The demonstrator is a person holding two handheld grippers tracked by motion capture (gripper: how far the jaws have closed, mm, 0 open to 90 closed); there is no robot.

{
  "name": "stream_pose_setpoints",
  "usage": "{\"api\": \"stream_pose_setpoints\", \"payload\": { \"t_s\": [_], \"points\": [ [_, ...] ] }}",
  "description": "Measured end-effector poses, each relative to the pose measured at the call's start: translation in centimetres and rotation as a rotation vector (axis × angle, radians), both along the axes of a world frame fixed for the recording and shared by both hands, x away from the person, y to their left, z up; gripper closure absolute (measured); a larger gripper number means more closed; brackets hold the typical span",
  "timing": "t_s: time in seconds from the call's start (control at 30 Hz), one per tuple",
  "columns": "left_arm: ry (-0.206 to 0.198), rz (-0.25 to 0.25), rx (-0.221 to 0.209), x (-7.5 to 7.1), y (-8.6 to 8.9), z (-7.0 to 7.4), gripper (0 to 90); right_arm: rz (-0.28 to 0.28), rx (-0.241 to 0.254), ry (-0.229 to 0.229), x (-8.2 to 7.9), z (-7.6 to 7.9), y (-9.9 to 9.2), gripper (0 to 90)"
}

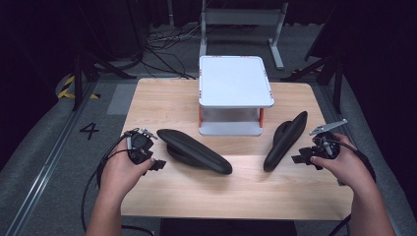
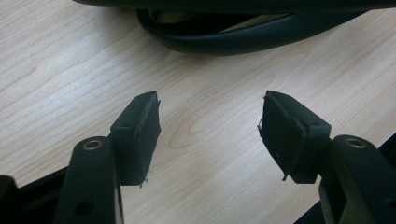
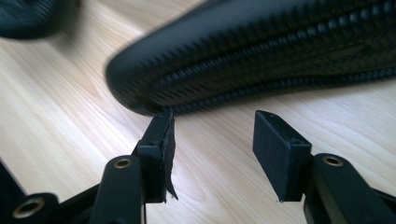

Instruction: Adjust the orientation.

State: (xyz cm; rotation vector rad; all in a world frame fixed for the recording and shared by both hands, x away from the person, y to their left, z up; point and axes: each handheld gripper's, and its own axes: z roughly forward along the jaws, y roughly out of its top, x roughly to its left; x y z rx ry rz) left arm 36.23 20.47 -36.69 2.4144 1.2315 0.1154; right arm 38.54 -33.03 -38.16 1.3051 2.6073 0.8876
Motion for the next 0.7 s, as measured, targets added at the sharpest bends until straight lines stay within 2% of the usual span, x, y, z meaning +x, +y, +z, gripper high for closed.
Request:
{"api": "stream_pose_setpoints", "payload": {
  "t_s": [0.17, 0.27, 0.4, 0.63, 0.7],
  "points": [
    [-0.011, -0.006, 0.002, -0.3, -0.1, 0.1, 38.7, -0.003, -0.004, -0.007, -0.1, 0.4, 0.3, 48.9],
    [-0.005, -0.043, -0.013, -0.7, -0.2, 0.1, 37.2, 0.016, -0.019, -0.023, 0.0, 0.4, 0.7, 46.2],
    [-0.003, -0.054, -0.021, -1.2, -0.4, 0.1, 37.1, 0.027, -0.020, -0.034, -0.1, 0.8, 1.5, 45.3],
    [-0.013, -0.056, 0.000, -1.6, -0.6, -0.1, 36.4, 0.078, -0.013, -0.045, -0.4, 1.3, 3.2, 43.0],
    [-0.011, -0.078, -0.003, -1.8, -1.0, -0.2, 36.1, 0.083, -0.014, -0.042, -0.5, 1.2, 3.5, 42.5]
  ]
}}
